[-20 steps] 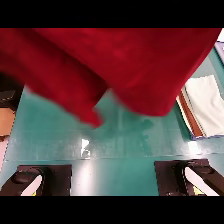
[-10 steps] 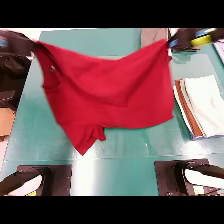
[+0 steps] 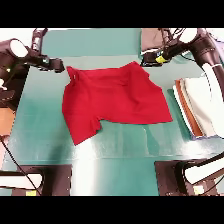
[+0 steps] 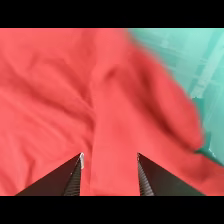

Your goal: Fold the shirts.

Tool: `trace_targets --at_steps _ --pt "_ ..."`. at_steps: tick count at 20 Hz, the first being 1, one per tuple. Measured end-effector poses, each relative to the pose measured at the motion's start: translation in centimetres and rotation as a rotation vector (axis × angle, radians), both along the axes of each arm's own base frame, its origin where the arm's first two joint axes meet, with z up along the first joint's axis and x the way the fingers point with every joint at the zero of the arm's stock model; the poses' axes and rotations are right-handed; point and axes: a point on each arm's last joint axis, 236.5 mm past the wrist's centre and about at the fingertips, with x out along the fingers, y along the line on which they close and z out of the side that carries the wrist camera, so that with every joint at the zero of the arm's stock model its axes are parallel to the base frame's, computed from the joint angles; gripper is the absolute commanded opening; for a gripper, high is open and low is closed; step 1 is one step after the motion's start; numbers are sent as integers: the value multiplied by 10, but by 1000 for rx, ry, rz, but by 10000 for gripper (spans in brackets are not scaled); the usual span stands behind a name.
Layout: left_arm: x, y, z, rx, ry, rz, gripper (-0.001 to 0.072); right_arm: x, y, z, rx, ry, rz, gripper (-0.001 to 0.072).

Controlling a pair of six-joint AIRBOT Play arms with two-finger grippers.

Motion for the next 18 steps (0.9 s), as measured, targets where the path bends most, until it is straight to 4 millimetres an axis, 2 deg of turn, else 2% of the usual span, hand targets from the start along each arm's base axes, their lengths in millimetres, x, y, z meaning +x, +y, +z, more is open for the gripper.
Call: trace_targets --at_steps 2,4,7,10,12,17,18 --pt "-20 28 -8 -22 91 56 543 -10 -12 7 -13 18 11 364" --pt "-49 49 -24 -72 185 112 543 -26 -17 16 -19 42 42 364" --pt "-100 57 -63 -156 312 179 544 -50 -7 34 32 59 100 364" --pt "-145 48 -111 -235 418 231 543 -73 14 47 139 71 163 364" --pt "-160 38 -135 -301 445 271 543 -87 26 50 200 83 193 364" --pt "-168 6 -160 -404 444 274 542 -101 37 54 268 72 196 364" --pt "-167 -2 -161 -415 441 267 515 -101 37 54 272 71 195 364"
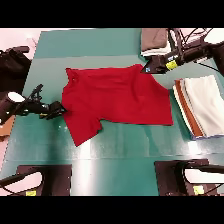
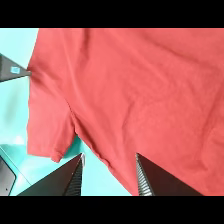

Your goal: Fold the shirts.

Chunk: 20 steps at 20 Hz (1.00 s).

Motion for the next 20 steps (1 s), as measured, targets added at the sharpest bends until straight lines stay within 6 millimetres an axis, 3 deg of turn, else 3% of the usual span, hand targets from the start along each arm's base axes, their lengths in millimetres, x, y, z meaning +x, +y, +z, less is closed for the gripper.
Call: trace_targets --at_steps 2,3,6,9,12,15,20 --pt "3 -9 -3 3 -13 -12 110 -1 -1 2 10 -1 -3 337" --pt "6 -10 -2 10 -23 -19 23 -2 -3 0 10 6 -6 304" --pt "21 -16 20 5 -76 -34 22 -12 -23 -14 2 60 -41 304" --pt "32 -18 47 11 -148 -52 22 -33 -66 -51 -65 146 -133 306" --pt "36 -19 64 19 -196 -71 22 -72 -119 -97 -130 272 -273 319" --pt "36 -19 70 22 -212 -86 23 -116 -162 -139 -135 395 -440 446" --pt "35 -21 73 21 -215 -98 23 -168 -192 -191 -86 538 -652 445"
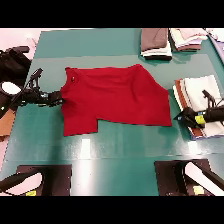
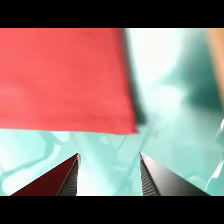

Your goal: Fold the shirts.

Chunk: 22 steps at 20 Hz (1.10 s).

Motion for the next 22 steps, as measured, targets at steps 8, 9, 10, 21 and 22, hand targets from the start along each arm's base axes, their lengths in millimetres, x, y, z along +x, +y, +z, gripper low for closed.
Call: trace_targets --at_steps 8,9,10,21,22 --pt "-4 -2 0 -6 15 -13 23 7 12 -32 -1 -30 -85 431" --pt "-5 -3 -1 -7 17 -14 23 10 18 -34 12 -29 -83 421" --pt "-6 -3 -1 -8 23 -19 23 12 25 -37 23 -25 -75 359" --pt "8 -2 112 23 -274 -24 21 96 49 53 -141 -403 88 17" --pt "9 -1 150 34 -370 -24 21 114 47 95 -171 -519 89 17"
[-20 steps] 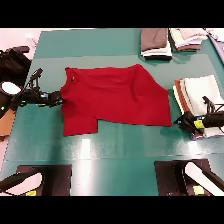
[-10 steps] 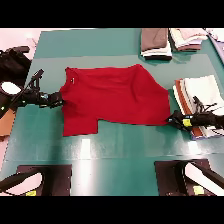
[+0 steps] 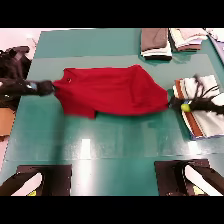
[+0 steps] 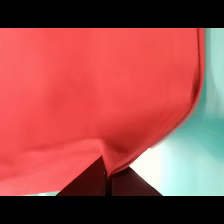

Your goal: Fold the shirts.

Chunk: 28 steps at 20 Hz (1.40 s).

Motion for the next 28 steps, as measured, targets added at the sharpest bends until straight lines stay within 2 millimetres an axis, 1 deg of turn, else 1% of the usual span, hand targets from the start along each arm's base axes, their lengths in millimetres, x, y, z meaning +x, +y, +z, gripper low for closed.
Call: trace_targets --at_steps 1,2,3,4,5,6,7,8,9,10,11,12,13,14,15,16,17,18,19,20,21,22,24,25,26,27,28 --pt "-2 1 45 10 -109 2 22 12 -1 43 -25 -108 8 17" --pt "-8 1 89 23 -216 2 21 20 -2 93 -55 -230 15 17" --pt "-18 2 140 37 -337 6 21 23 -2 140 -86 -343 20 17" --pt "-32 2 185 54 -447 10 21 21 -2 187 -119 -450 23 18" --pt "-52 3 234 71 -565 19 21 15 -2 235 -160 -558 24 17" --pt "-73 4 275 81 -667 31 21 4 -2 277 -202 -651 25 17" --pt "-98 5 315 89 -767 46 21 -9 -2 312 -238 -728 23 17" --pt "-121 6 347 92 -849 58 21 -24 -1 343 -274 -798 21 17" --pt "-145 5 375 93 -927 67 20 -38 0 367 -304 -851 19 17" --pt "-165 5 396 92 -984 74 21 -52 0 388 -335 -895 16 17" --pt "-185 5 414 89 -1038 81 20 -63 0 401 -360 -918 13 17" --pt "-199 5 426 92 -1076 91 21 -73 0 412 -382 -931 8 17" --pt "-206 8 432 97 -1092 104 21 -79 -1 418 -398 -931 8 16" --pt "-207 11 433 107 -1089 120 21 -82 -1 422 -410 -921 13 17" --pt "-201 16 428 121 -1064 136 22 -83 -1 422 -416 -902 22 17" --pt "-192 20 419 135 -1025 145 22 -79 -1 419 -418 -871 32 16" --pt "-175 23 404 152 -963 150 22 -72 -3 412 -417 -829 41 17" --pt "-155 26 385 167 -890 149 23 -61 -5 400 -411 -776 52 17" --pt "-130 29 360 178 -801 144 22 -49 -7 386 -400 -719 64 16" --pt "-106 32 333 186 -710 137 22 -34 -10 367 -386 -653 76 17" --pt "-78 34 300 190 -606 128 23 -17 -14 342 -370 -572 88 17" --pt "-50 36 261 192 -495 118 23 2 -17 313 -350 -487 102 17" --pt "-5 38 178 186 -272 93 23 32 -19 247 -308 -312 137 17" --pt "13 37 137 176 -175 82 22 45 -19 213 -286 -228 155 17" --pt "30 38 93 168 -70 73 23 57 -19 175 -265 -135 173 17" --pt "45 38 56 161 8 68 22 68 -17 143 -247 -65 190 16" --pt "59 39 24 156 67 65 22 80 -14 113 -228 -9 202 17"
